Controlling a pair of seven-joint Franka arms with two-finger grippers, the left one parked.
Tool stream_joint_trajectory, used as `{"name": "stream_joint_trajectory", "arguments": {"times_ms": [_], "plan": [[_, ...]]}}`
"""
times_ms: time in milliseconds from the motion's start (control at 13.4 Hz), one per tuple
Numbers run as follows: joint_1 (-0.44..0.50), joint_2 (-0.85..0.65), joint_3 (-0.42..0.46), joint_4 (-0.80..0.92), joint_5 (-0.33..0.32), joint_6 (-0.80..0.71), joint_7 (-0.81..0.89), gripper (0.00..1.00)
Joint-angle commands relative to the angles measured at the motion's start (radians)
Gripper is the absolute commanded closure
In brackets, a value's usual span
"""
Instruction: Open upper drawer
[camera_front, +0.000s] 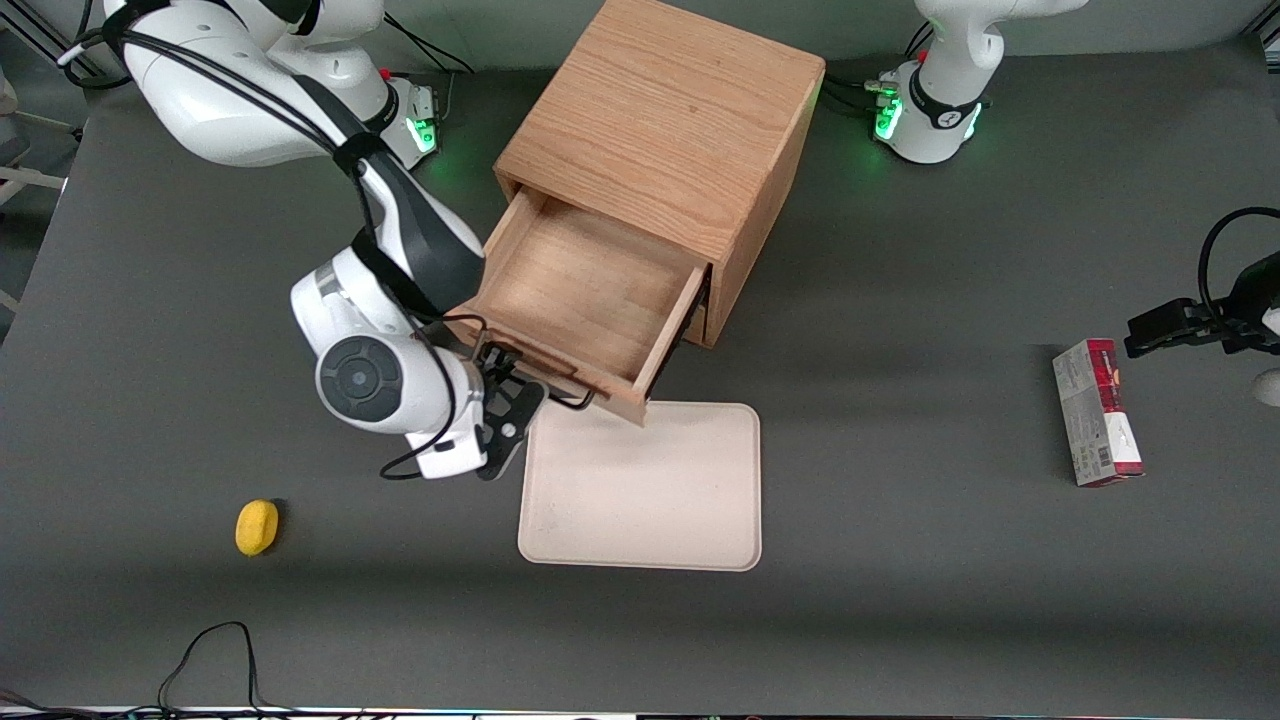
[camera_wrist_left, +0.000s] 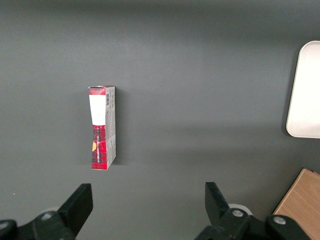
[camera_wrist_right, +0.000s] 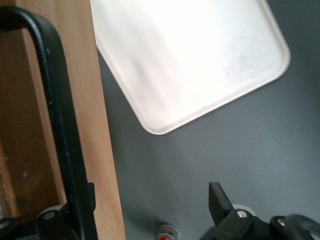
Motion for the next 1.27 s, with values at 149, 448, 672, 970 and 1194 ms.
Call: {"name": "stream_joint_trajectory", "arguments": {"times_ms": [149,448,672,970,1194], "plan": [[0.002,0.030,-0.006,0.087,-0.027,-0.022,-0.024,0.00],[-0.004,0.023,-0.009,0.137,-0.027,-0.024,-0.021,0.00],[-0.004,-0.002,-0.063,0.238,-0.027,-0.024,-0.021,0.00],[-0.036,-0.049,-0.069,0.285,-0.006,-0.024,-0.024,0.00],[-0.053,-0.166,-0.209,0.231,0.127,-0.092,-0.006,0.00]]}}
